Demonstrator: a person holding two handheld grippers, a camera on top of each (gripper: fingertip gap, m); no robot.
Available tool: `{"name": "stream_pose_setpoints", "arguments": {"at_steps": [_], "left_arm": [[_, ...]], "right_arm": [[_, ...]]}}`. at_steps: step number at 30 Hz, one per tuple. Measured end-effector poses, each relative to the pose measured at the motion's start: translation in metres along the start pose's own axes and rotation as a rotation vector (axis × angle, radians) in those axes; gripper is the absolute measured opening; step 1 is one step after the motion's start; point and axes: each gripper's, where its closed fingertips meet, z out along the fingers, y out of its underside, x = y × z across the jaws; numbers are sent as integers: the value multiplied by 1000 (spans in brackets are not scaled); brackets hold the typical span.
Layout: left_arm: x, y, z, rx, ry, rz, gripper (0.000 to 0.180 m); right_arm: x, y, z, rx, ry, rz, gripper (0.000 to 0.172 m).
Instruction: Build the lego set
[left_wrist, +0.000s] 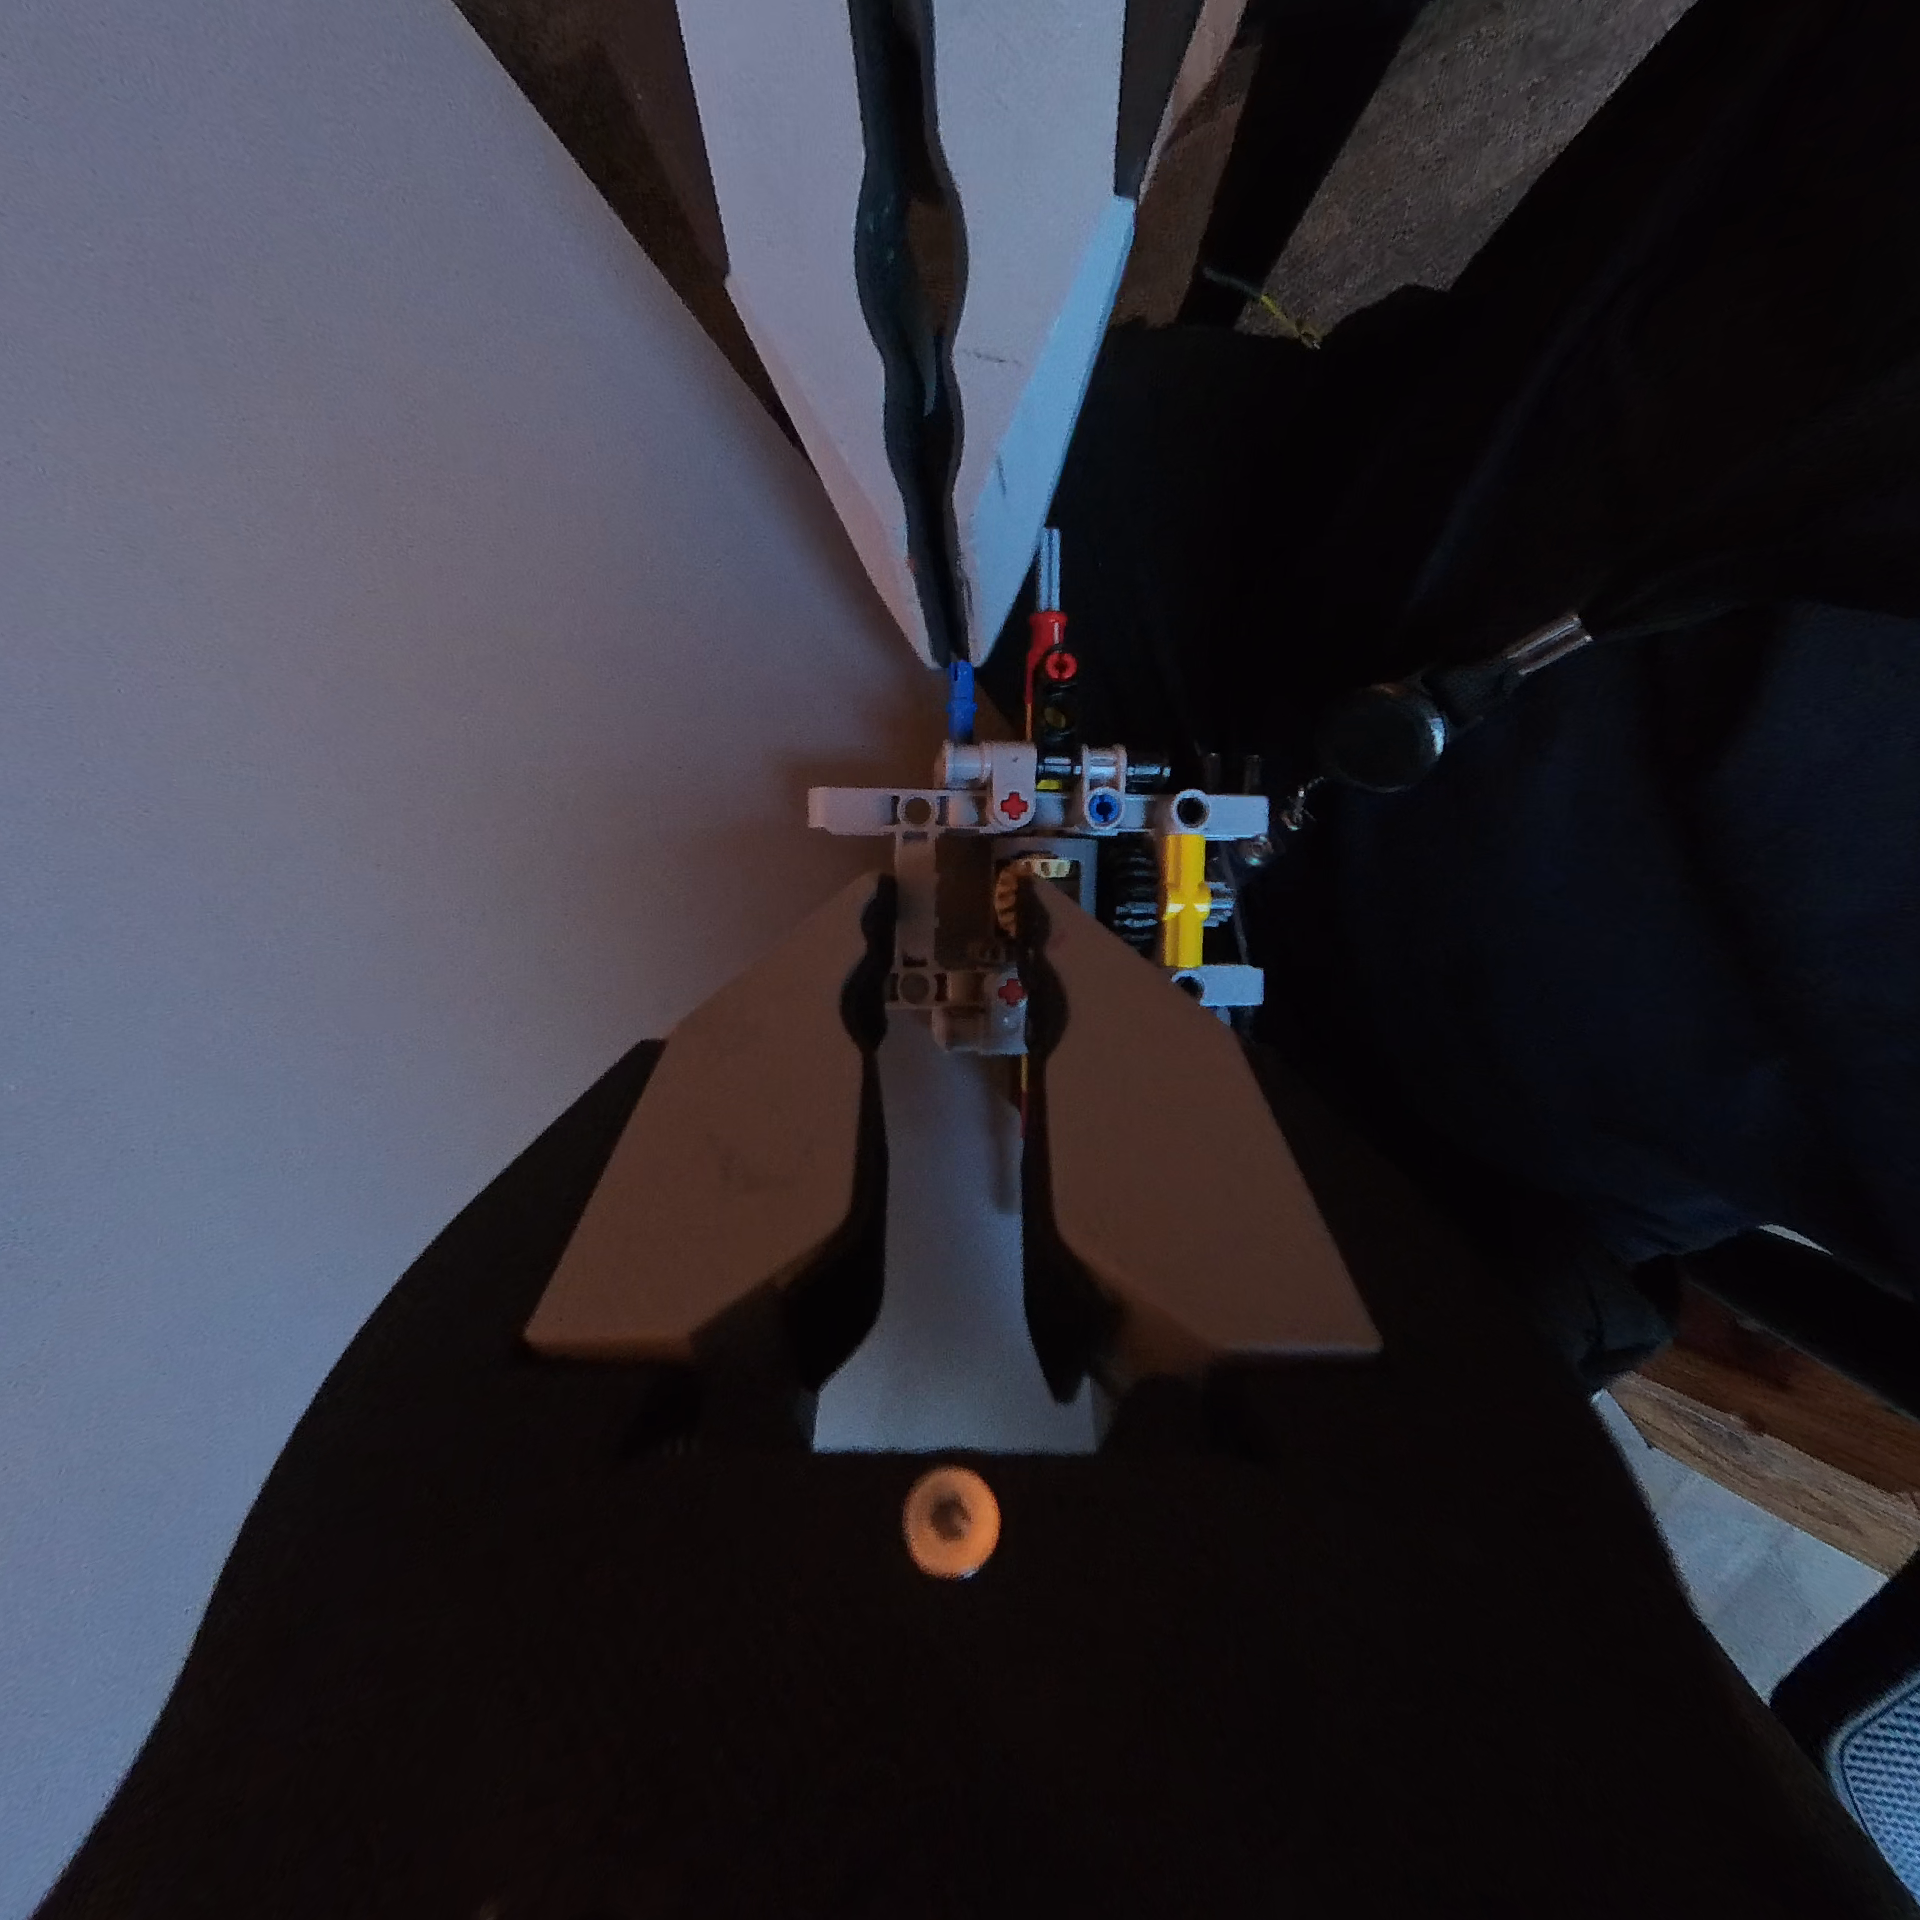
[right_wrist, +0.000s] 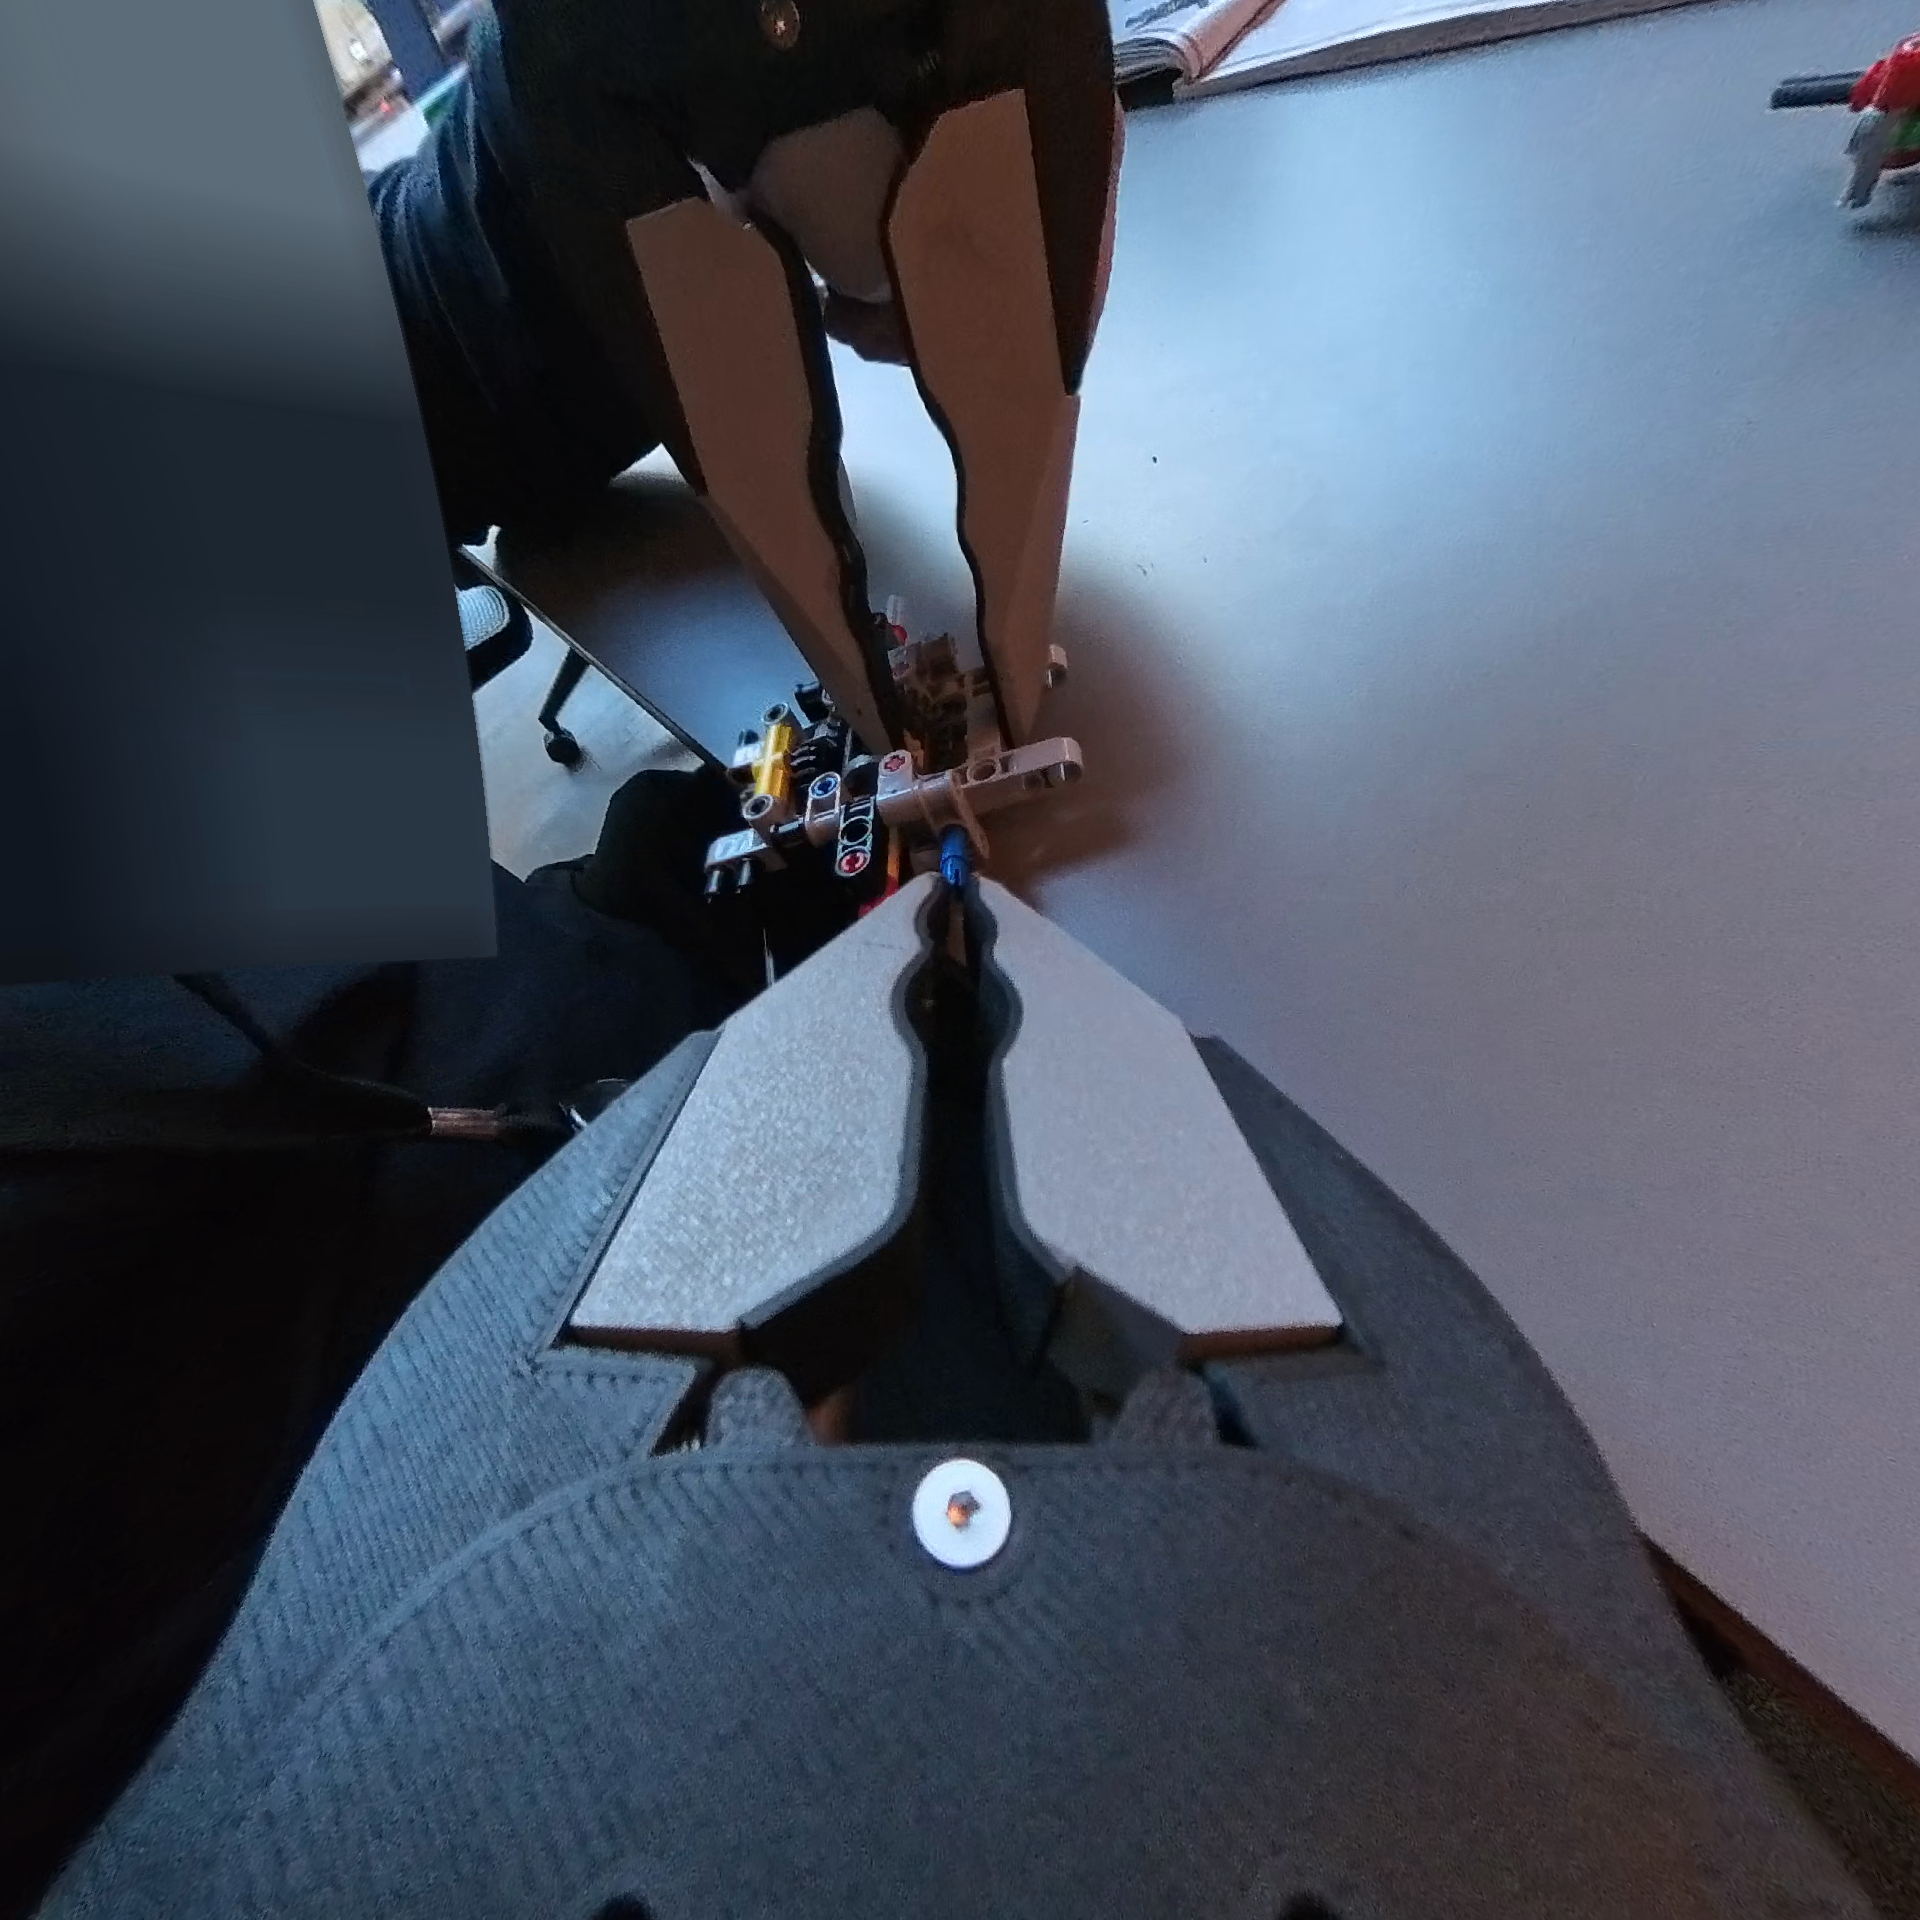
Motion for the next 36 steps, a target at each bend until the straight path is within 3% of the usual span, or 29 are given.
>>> {"name": "stream_pose_setpoints", "arguments": {"at_steps": [36], "left_arm": [[0, 0, 0, -10, -20, 3, 20]], "right_arm": [[2, 0, 3, -30, 51, -83, 0]]}}
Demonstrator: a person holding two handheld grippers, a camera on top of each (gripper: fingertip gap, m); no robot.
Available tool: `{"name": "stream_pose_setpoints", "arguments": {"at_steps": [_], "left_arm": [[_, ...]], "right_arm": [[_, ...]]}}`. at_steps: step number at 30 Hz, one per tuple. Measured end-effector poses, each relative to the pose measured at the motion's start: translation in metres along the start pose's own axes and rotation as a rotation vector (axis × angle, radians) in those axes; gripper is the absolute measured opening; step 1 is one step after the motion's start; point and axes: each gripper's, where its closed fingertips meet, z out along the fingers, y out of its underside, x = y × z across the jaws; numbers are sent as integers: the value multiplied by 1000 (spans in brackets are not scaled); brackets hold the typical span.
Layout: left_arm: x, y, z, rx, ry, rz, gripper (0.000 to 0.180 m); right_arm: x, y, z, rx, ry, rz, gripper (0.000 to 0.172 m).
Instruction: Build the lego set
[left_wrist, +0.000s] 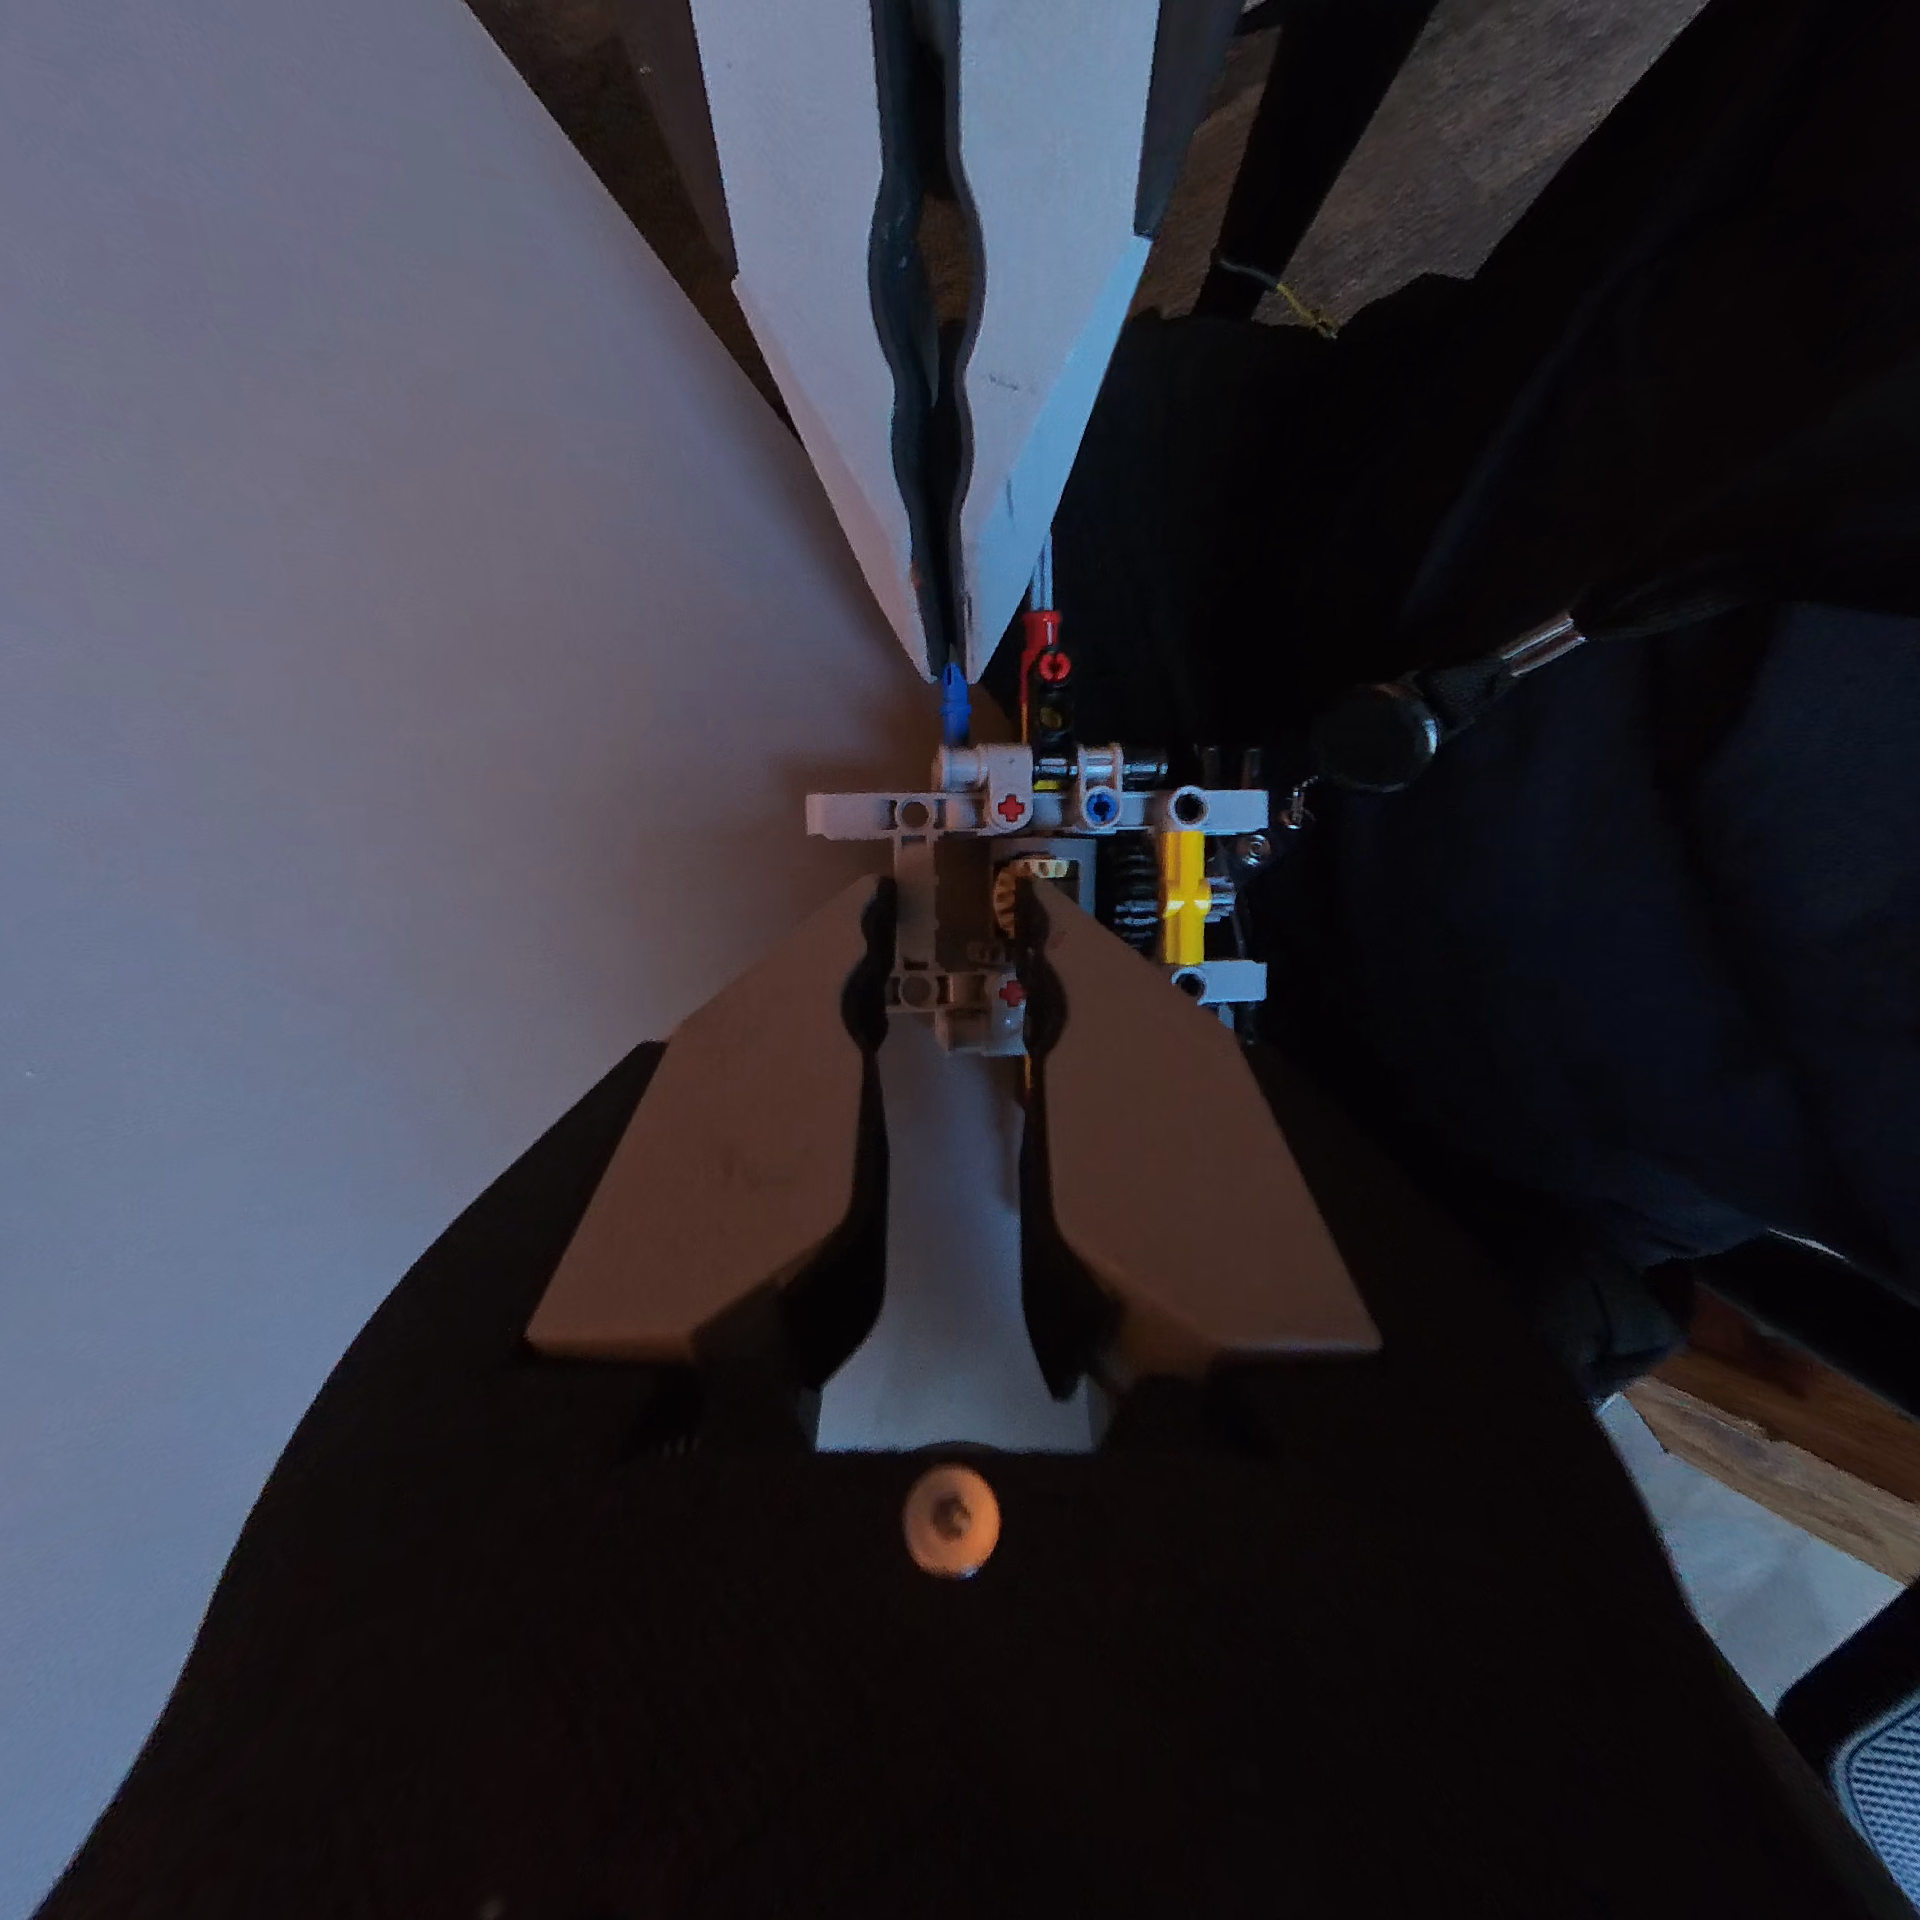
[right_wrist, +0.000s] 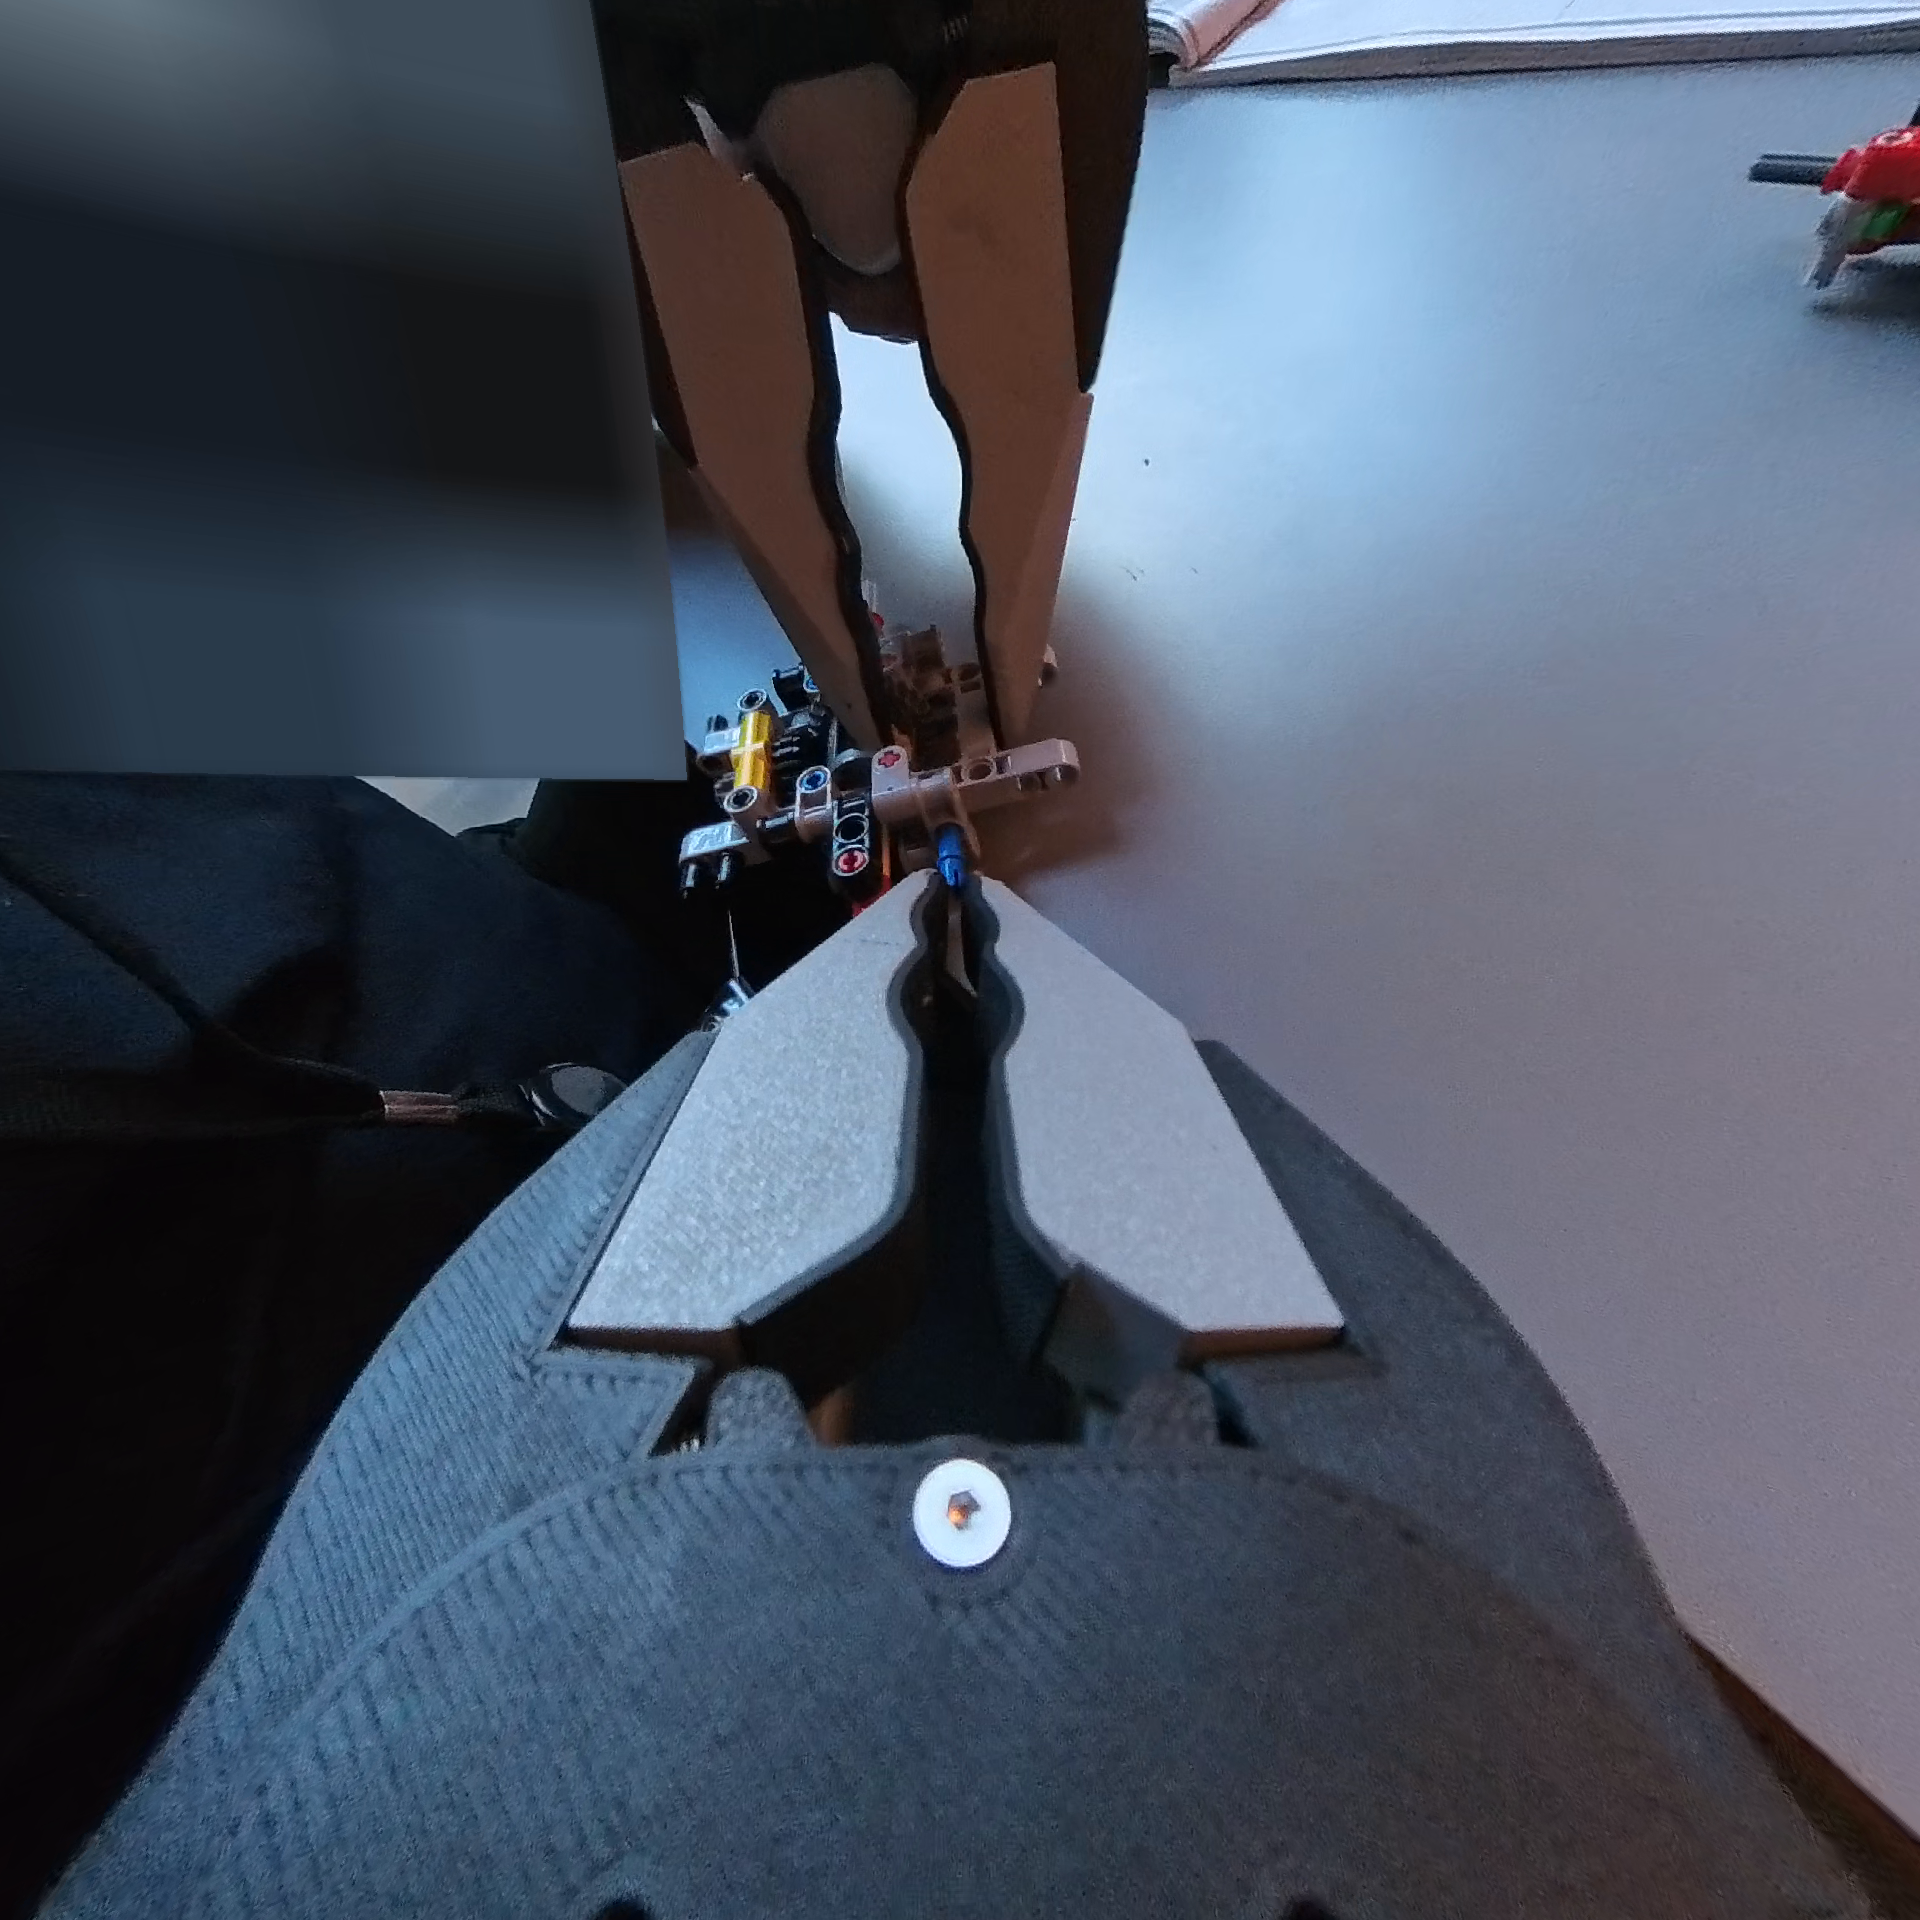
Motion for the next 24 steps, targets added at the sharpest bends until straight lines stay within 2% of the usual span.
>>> {"name": "stream_pose_setpoints", "arguments": {"at_steps": [11, 17, 21, 24], "left_arm": [[3, 2, 0, -2, 20, -6, 19], [-5, 6, -5, -15, -29, -12, 20], [-17, 12, -12, -25, -86, -22, 20], [-26, 20, -19, -35, -127, -52, 20]], "right_arm": [[-3, -3, 10, -26, -68, -18, 0], [4, -9, 13, -25, -94, 6, 0], [17, -19, 10, 10, -51, 23, 6], [34, -32, -8, 81, 20, 48, 8]]}}
